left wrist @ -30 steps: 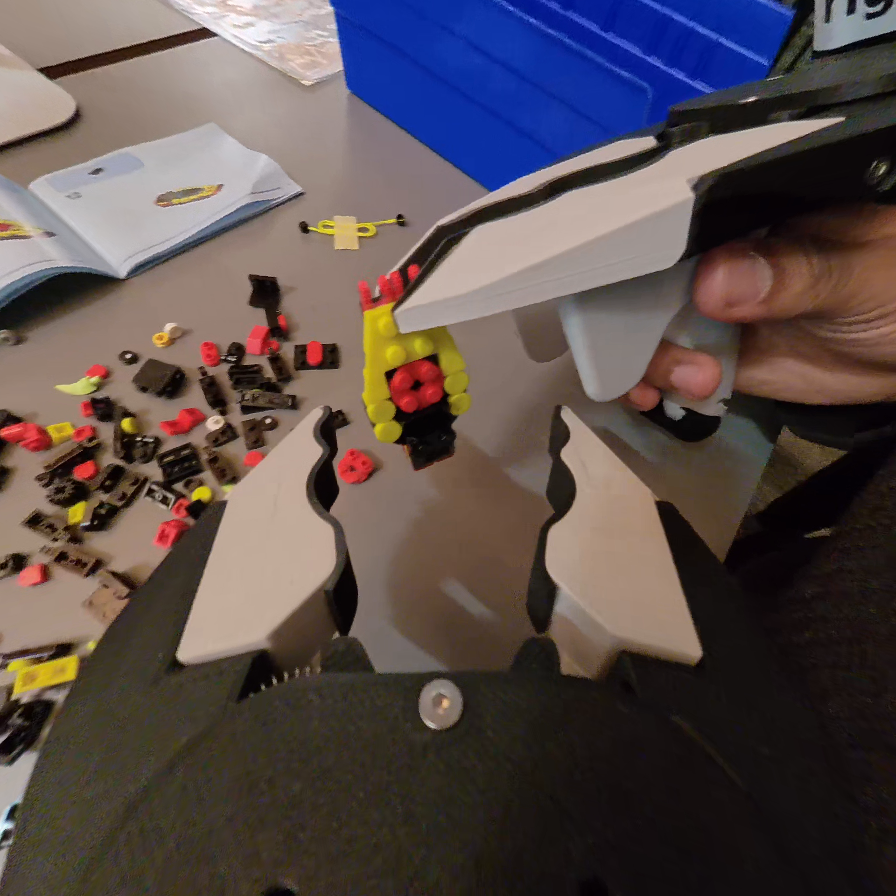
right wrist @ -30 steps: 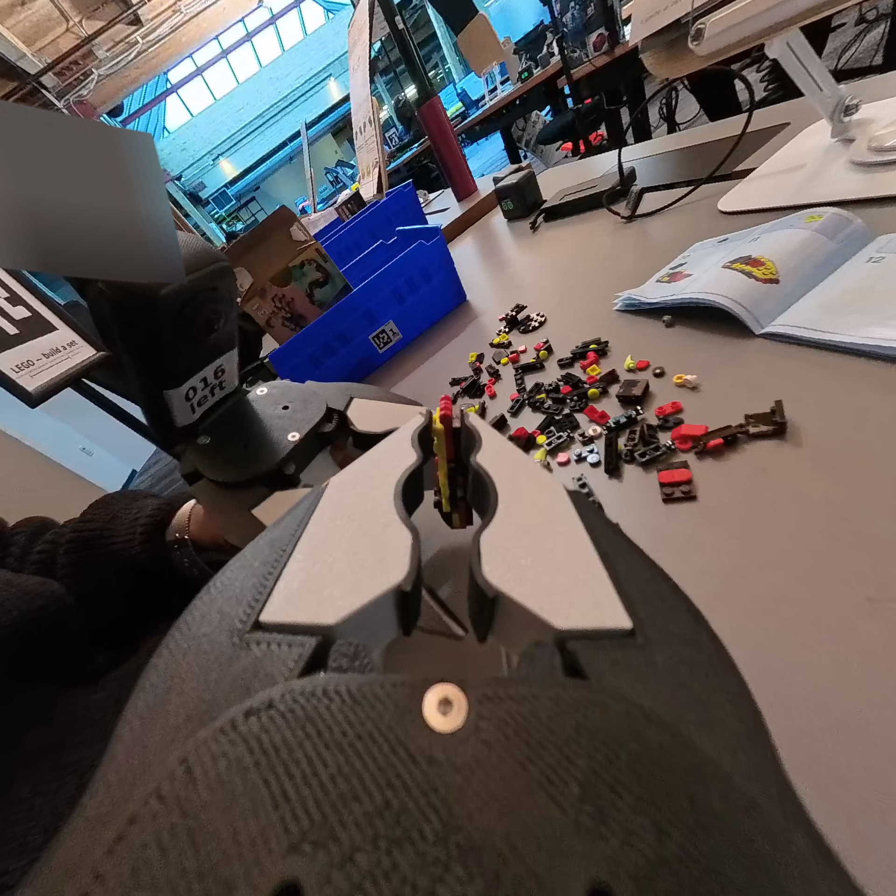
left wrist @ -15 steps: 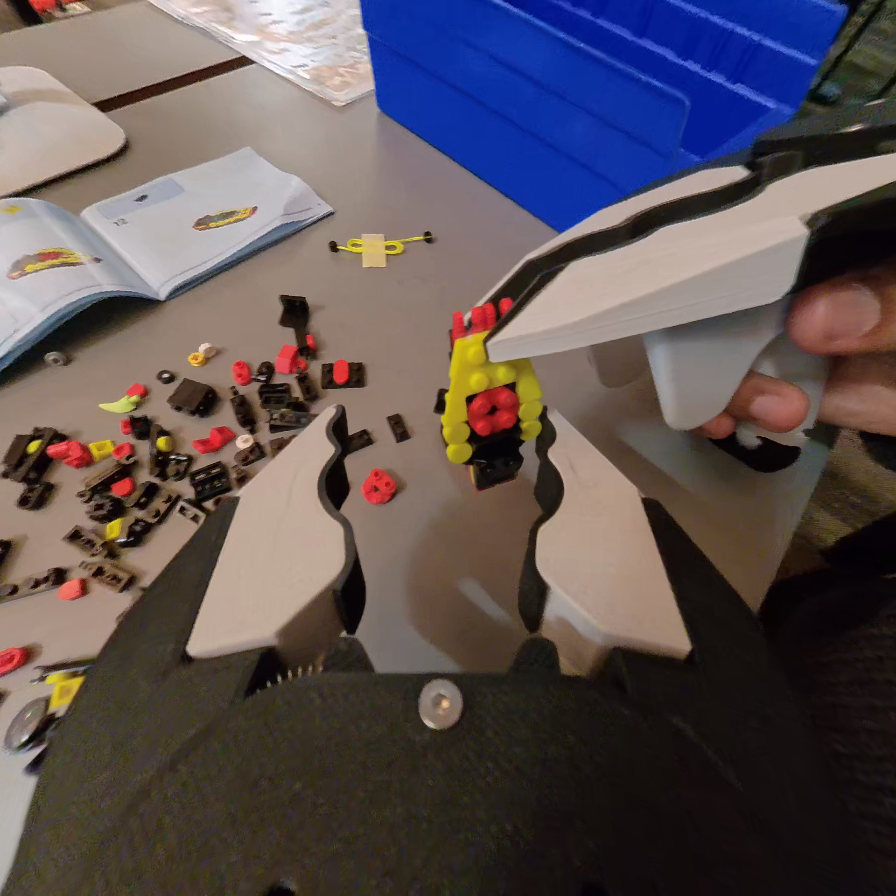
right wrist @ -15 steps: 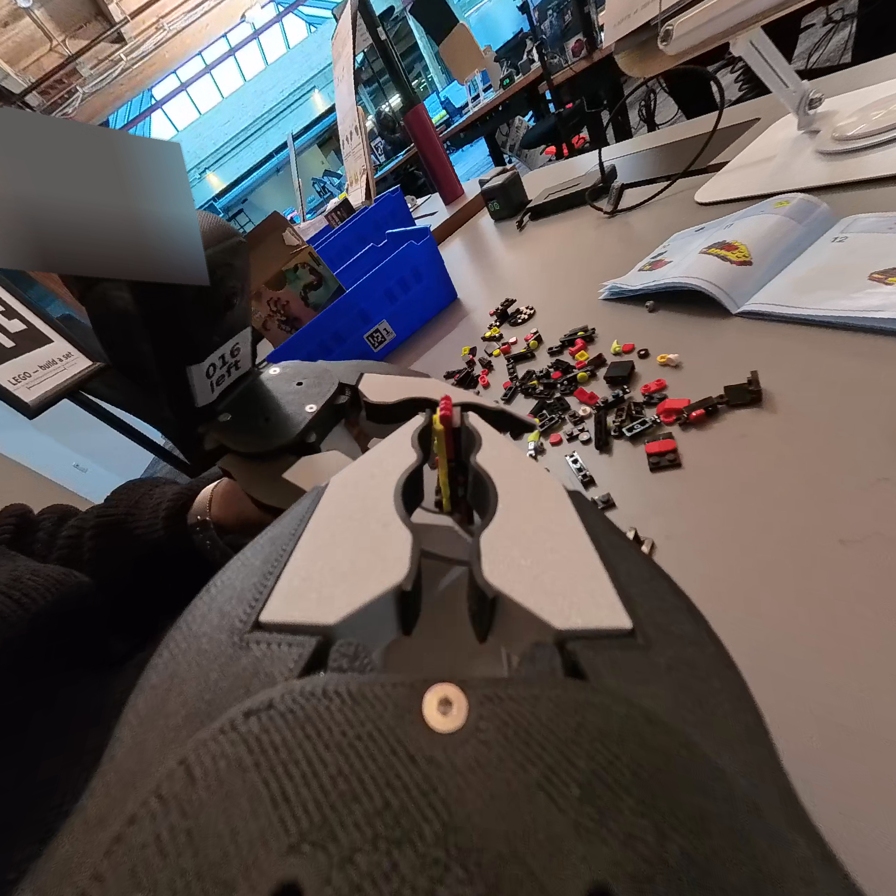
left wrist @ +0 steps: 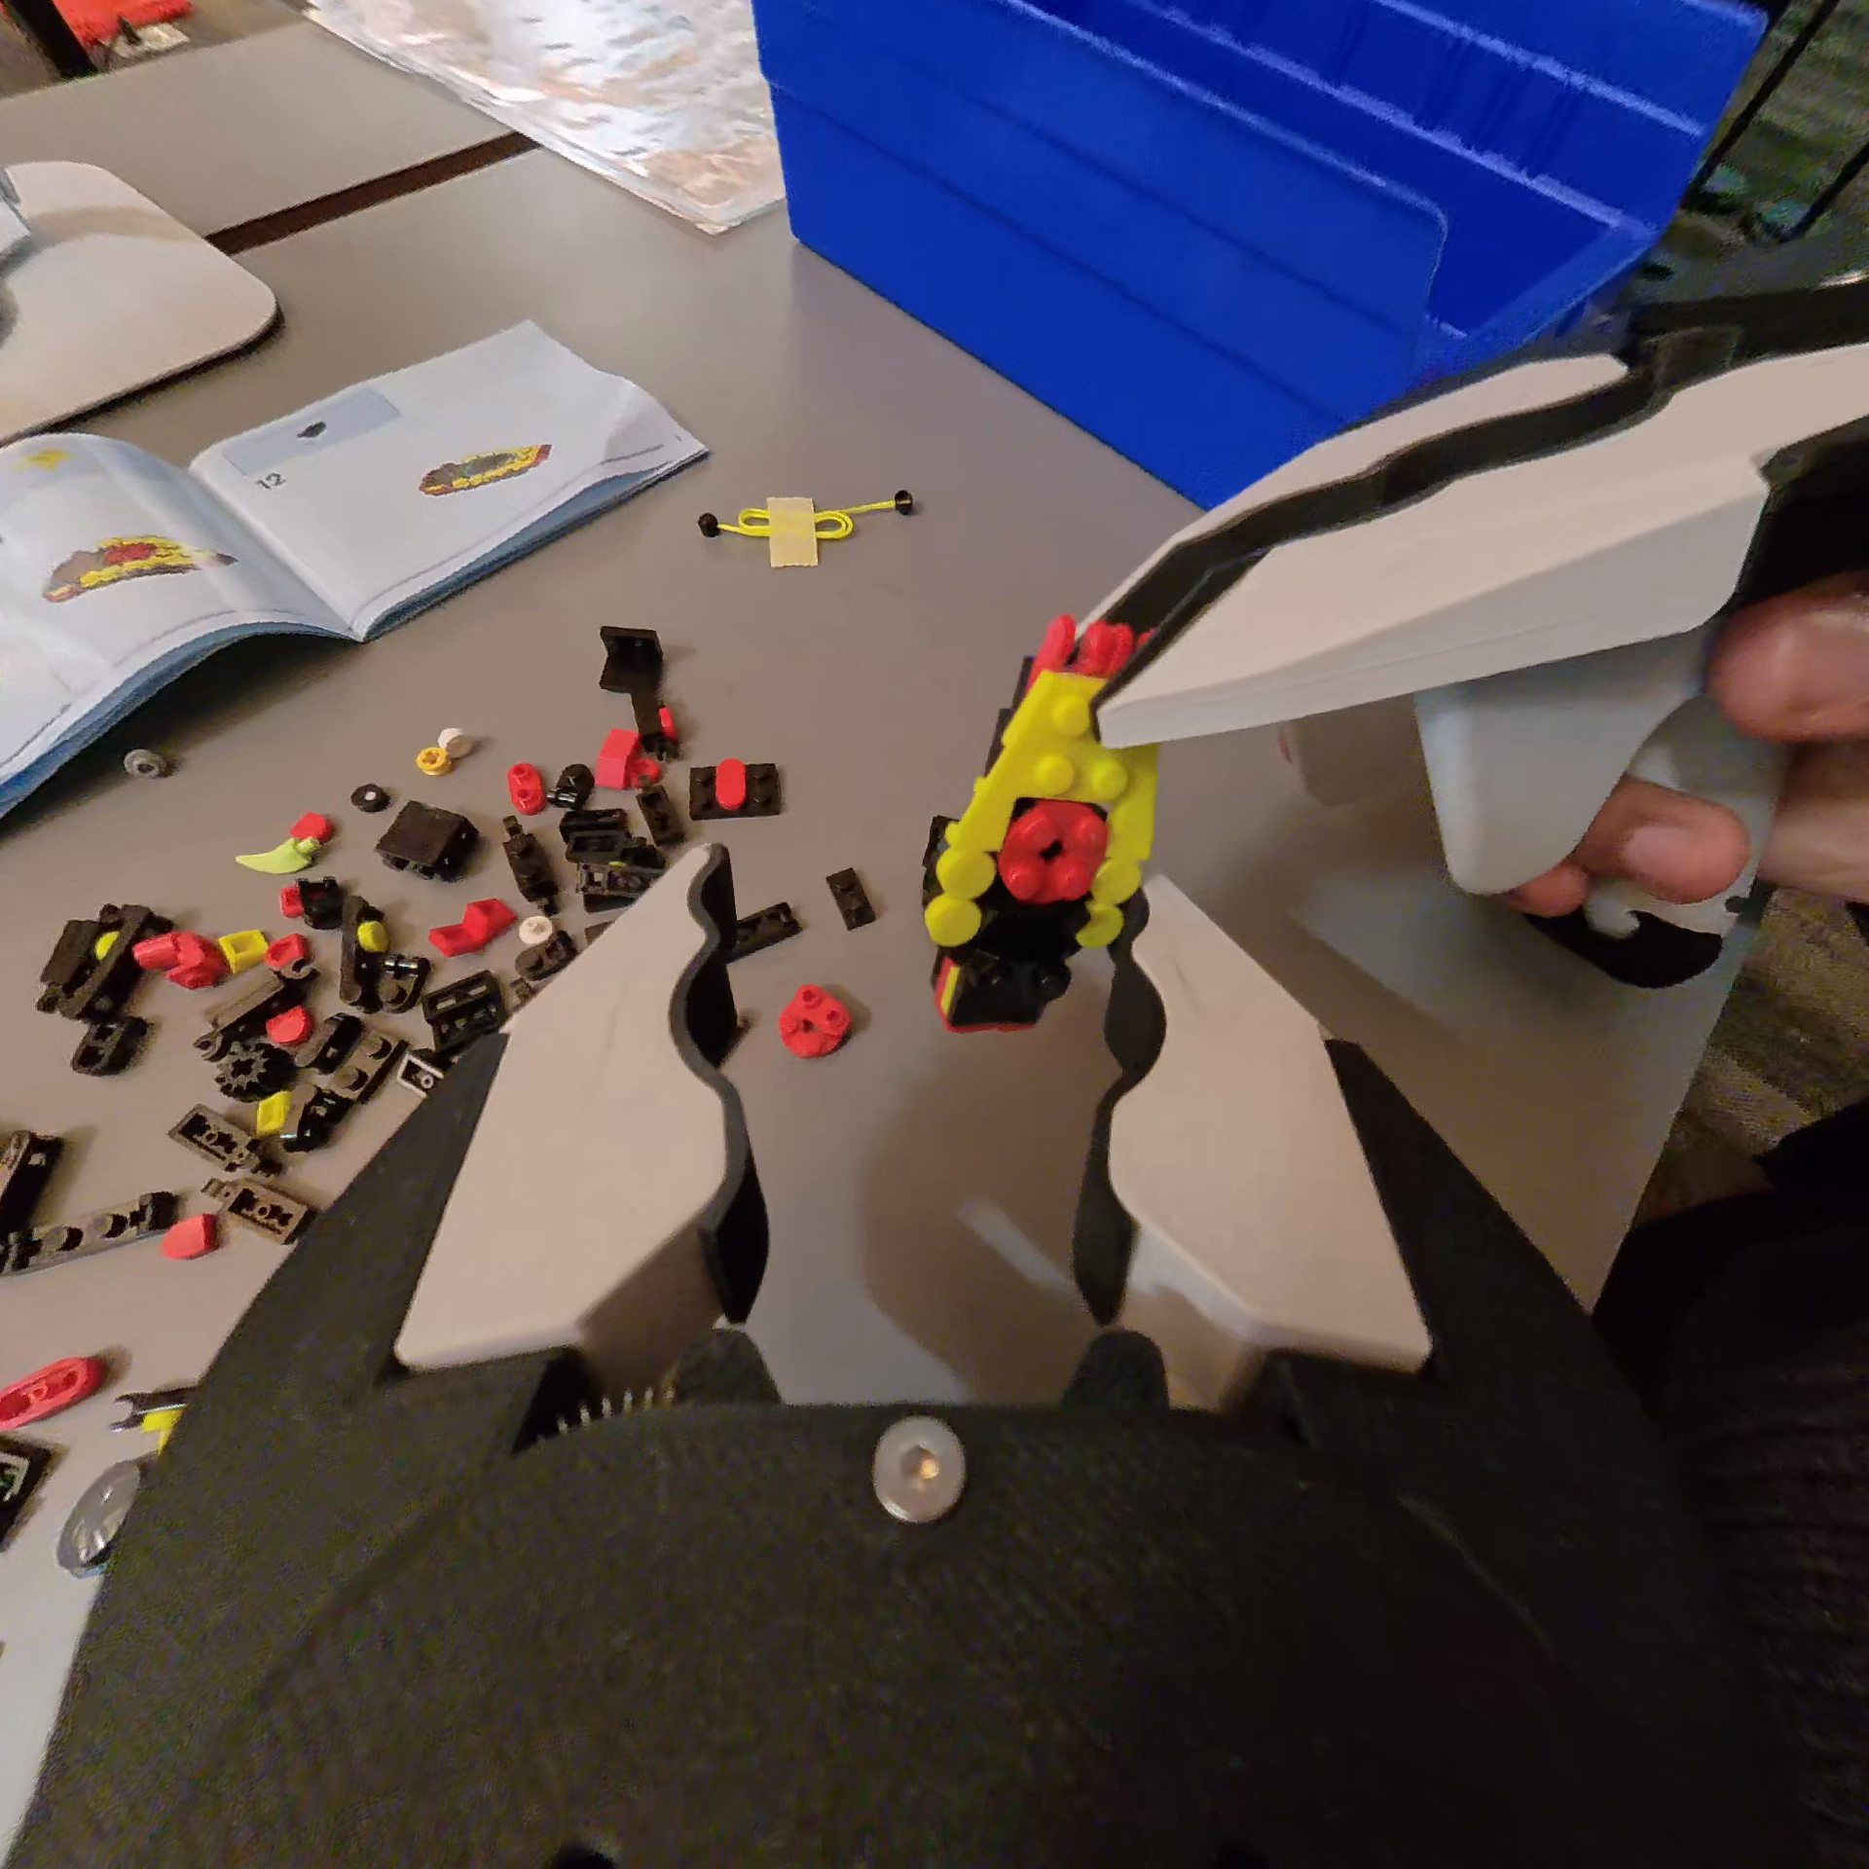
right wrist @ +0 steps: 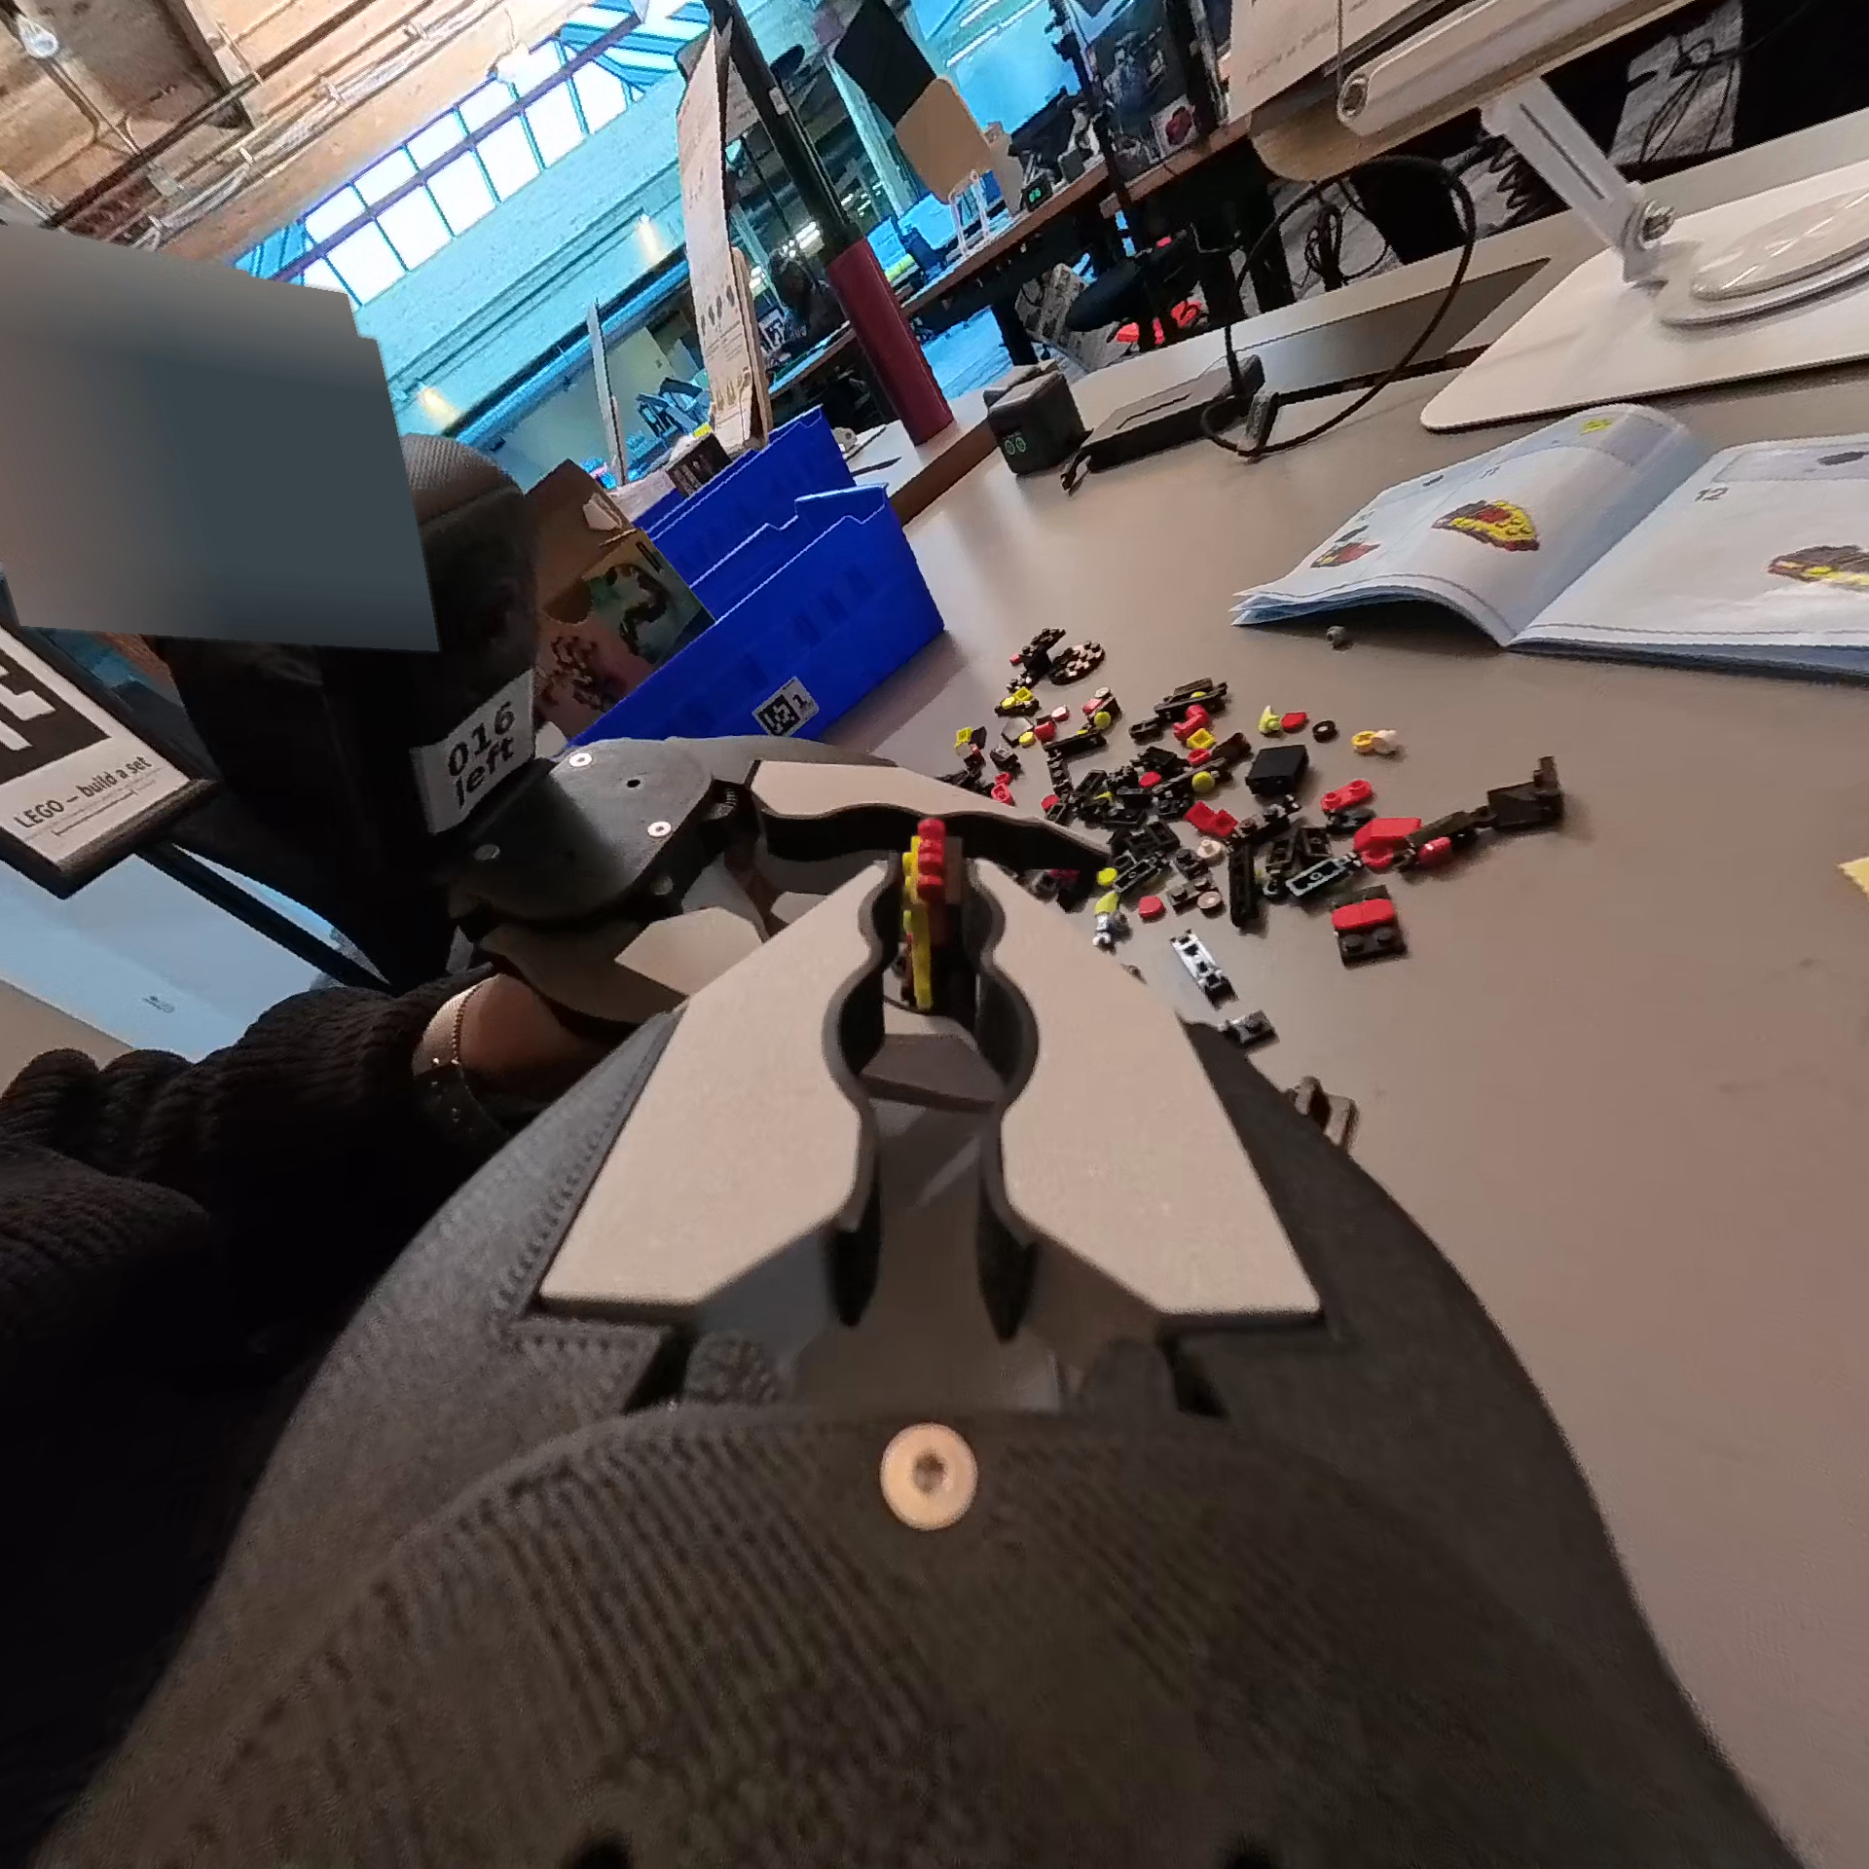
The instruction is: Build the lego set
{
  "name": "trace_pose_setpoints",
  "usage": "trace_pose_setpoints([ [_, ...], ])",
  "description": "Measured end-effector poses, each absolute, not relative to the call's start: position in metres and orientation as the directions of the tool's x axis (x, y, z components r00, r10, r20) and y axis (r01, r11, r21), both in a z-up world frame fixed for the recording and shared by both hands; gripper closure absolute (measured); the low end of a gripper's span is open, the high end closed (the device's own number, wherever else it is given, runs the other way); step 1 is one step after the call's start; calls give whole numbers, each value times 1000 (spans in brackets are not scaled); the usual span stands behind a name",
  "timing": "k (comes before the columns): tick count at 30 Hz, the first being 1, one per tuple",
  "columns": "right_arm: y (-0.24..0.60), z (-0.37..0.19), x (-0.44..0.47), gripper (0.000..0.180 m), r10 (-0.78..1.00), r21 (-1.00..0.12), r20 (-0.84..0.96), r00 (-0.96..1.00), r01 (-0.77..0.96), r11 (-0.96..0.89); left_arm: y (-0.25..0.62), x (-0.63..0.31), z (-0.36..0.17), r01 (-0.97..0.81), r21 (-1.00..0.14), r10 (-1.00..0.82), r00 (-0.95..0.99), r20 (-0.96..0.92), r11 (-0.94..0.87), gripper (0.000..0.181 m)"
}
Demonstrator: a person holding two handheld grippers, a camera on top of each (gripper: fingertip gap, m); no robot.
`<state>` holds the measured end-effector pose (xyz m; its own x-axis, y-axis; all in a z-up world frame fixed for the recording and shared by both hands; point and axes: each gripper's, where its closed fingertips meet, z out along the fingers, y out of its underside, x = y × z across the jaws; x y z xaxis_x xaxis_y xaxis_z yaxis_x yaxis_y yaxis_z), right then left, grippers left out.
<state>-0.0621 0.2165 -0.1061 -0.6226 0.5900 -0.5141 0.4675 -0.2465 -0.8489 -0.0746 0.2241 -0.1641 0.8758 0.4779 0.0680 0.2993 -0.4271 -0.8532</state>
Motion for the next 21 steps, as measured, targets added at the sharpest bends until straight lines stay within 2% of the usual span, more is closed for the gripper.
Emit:
trace_pose_setpoints([
  [10, 221, -104, -64, 171, 568, -826, -555, -608, 481, -292, 229, -63, -152, 271, -877, 419, 903, 89, -398, 105],
  [16, 233, -84, -68, 171, 514, -792, -610, -604, 444, -419, 222, -69, -136, 367, -890, 416, 878, 237, -269, 101],
  [21, 224, -90, -65, 171, 524, -807, -590, -614, 461, -369, 224, -63, -144, 260, -892, 414, 905, 93, -369, 100],
])
